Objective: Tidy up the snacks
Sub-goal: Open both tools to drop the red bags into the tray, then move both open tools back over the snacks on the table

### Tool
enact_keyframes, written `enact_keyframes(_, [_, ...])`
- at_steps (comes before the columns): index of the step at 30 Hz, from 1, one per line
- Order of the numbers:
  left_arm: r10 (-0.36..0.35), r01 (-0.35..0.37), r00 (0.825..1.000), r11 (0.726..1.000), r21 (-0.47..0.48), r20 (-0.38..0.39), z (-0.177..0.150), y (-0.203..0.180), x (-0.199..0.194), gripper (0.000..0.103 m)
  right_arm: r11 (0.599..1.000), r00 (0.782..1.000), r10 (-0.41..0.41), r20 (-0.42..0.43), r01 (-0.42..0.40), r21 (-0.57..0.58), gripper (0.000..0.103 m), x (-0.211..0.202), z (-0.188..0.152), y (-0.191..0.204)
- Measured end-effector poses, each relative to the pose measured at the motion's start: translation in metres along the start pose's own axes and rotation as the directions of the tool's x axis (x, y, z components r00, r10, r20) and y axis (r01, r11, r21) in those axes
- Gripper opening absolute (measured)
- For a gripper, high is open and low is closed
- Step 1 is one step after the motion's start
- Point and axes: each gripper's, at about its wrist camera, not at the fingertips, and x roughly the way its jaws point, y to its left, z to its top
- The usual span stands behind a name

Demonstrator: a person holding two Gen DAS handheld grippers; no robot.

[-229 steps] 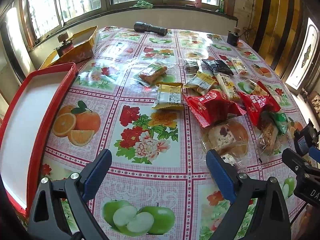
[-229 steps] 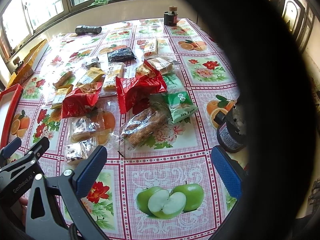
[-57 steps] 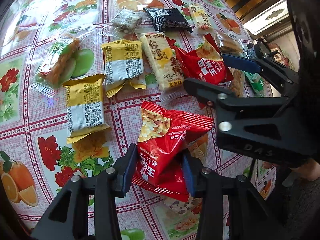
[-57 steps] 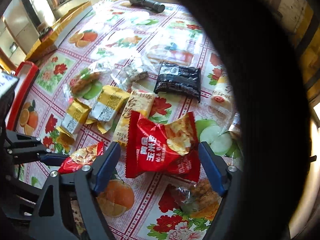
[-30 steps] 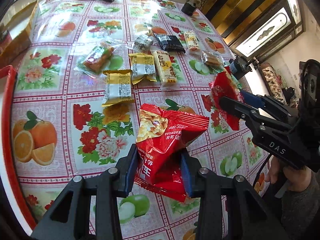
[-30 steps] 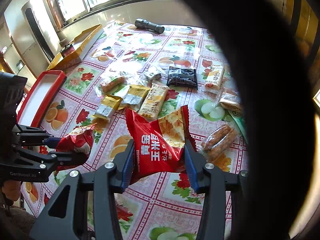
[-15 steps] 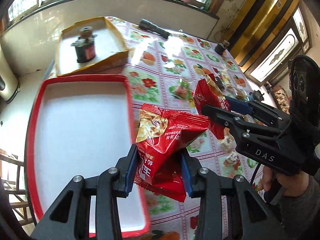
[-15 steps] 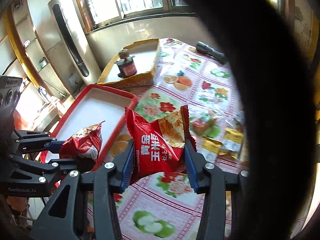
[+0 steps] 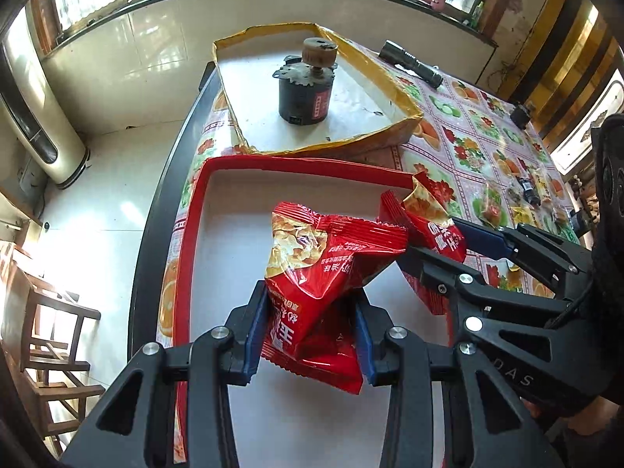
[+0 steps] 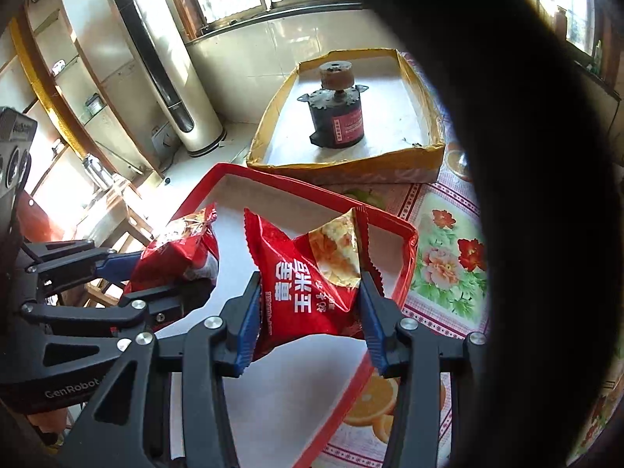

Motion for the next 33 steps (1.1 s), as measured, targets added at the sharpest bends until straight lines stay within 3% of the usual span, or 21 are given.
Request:
enact_keyframes(5, [0.028, -0.028, 0.999, 1.0, 0.003, 0.023, 0.011, 0.004, 0.01, 0.039, 0.999, 1.0, -0.024, -0.012, 0.025, 0.035, 0.048, 0.017, 0.009, -0.01])
enact_keyframes(8, [-0.001, 0.001, 1.0, 1.0, -0.025, 0.002, 0.015, 0.01, 0.017, 0.04, 0.998, 1.0, -0.022, -0.022, 0.023, 0.052, 0.049, 0.023, 0.013, -0.013])
enact_keyframes(13, [0.01, -0.011, 0.999, 1.0, -0.026, -0.039, 0.013, 0.014, 0.028, 0.041, 0.999, 0.999, -0.041, -0.035, 0.041, 0.015, 0.051, 0.026, 0.012, -0.007])
enact_keyframes(19, [0.051, -0.051, 0.998, 0.999, 0.001, -0.031, 0.01, 0.011, 0.027, 0.041, 0.999, 0.998, -0.053, -0.03, 0.053, -0.012, 0.051, 0.022, 0.01, -0.002])
enact_keyframes(23, [0.122, -0.122, 0.992, 0.992, 0.021, 0.013, 0.006, 0.008, 0.018, 0.042, 0.998, 0.998, -0.055, -0.022, 0.054, -0.043, 0.054, 0.015, 0.006, 0.002])
enact_keyframes(28, [0.156, -0.157, 0.987, 0.987, 0.026, 0.045, 0.0, 0.008, 0.002, 0.049, 0.999, 0.999, -0.035, -0.006, 0.034, -0.032, 0.058, 0.001, 0.0, -0.001])
enact_keyframes(33, [0.139, -0.139, 0.989, 0.99, -0.011, 0.041, -0.008, 0.01, -0.013, 0.051, 1.0, 1.0, 0.008, -0.018, -0.008, -0.018, 0.058, -0.014, -0.01, 0.001])
